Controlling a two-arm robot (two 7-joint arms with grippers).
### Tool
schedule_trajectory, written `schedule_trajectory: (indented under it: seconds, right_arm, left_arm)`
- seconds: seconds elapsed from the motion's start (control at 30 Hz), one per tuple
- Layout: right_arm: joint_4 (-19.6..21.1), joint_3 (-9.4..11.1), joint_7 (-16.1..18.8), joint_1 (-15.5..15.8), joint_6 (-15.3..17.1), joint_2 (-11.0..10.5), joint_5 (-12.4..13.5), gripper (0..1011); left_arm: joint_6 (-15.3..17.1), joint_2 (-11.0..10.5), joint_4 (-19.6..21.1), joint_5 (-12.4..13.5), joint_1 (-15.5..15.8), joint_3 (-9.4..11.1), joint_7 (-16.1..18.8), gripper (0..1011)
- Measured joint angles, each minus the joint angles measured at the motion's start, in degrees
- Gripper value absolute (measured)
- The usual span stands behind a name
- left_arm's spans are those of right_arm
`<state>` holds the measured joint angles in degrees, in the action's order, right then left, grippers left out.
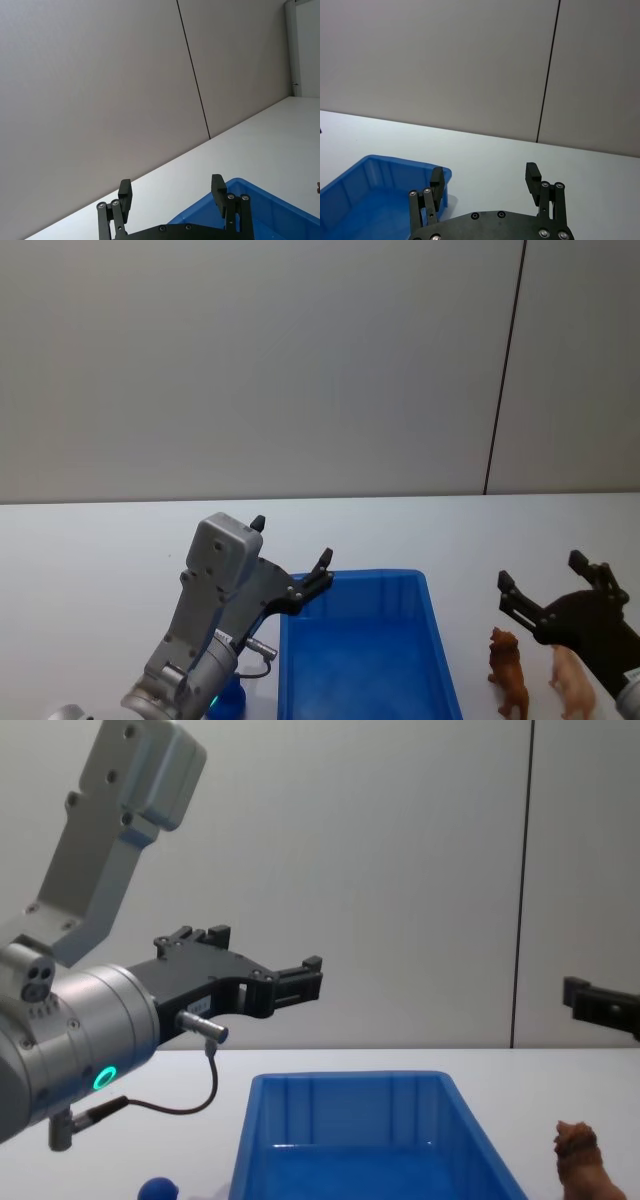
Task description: Pick up the two dolls from the table and place them into the box.
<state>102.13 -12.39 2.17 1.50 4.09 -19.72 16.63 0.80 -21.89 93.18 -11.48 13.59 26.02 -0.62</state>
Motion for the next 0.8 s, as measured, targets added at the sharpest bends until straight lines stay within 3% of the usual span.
schedule_trajectory:
  seconds: [0.8]
  right_arm:
    - [1.7,1.8,-5.7,2.6,11.2,-1.7,0.9,1001]
  left_arm:
    - [0.0,0.0,0.0,0.0,0.0,0.0,0.0,1001]
